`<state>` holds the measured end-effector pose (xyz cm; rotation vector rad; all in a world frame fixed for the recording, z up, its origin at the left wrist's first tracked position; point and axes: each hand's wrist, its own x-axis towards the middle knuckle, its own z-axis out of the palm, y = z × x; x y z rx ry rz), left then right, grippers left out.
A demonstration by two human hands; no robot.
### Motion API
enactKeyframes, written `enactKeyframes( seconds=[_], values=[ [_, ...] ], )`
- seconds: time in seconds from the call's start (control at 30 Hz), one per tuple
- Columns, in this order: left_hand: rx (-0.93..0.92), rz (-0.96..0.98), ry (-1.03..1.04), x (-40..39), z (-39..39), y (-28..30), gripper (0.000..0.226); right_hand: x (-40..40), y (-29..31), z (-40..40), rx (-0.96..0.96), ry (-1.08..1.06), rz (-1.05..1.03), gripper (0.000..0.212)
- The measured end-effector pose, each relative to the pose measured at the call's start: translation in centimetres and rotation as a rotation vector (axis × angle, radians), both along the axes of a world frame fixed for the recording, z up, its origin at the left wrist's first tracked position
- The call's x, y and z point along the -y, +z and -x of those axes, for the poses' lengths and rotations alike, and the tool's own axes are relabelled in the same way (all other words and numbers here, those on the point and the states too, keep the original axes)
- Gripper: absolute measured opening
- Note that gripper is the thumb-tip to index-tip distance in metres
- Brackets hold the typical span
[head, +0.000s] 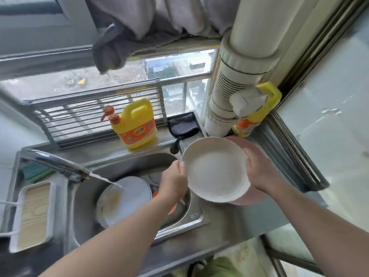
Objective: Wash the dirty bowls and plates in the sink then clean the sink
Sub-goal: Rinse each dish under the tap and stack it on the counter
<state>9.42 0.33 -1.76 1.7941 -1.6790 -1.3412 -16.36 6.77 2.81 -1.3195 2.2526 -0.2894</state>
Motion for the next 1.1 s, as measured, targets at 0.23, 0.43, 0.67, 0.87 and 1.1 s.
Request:
enactKeyframes(
  seconds=[0.23,0.43,0.67,0.87,1.1],
  values=[
    [0.063,0.046,-0.177,-0.6,8.0,-1.5,0.033,-3.9,-4.1,6.6,-0.035,-0.154,-0.105,0.048],
    [-0.053,0.048,-0.102,-0.6,7.7,-2.6,0.033,-4.4,-4.2,7.4,-0.065,-0.223,-0.059,0.050],
    [0.011,-0.070,0.312,-0.2,-0.9,-6.3,0.017,0.0,-1.6,-0.3,0.081,-0.091,0.342,0.033],
    [-0.836,-0.614,1.229,4.8,-12.2,-9.4,0.022,3.9,-5.7,-13.9,0.320,0.175,0.229,0.026],
    [-0.938,-0.634,1.189,7.9,-17.3,-9.2,0.021,6.8,-13.9,-25.5,0.377,0.242,-0.238,0.037]
  ],
)
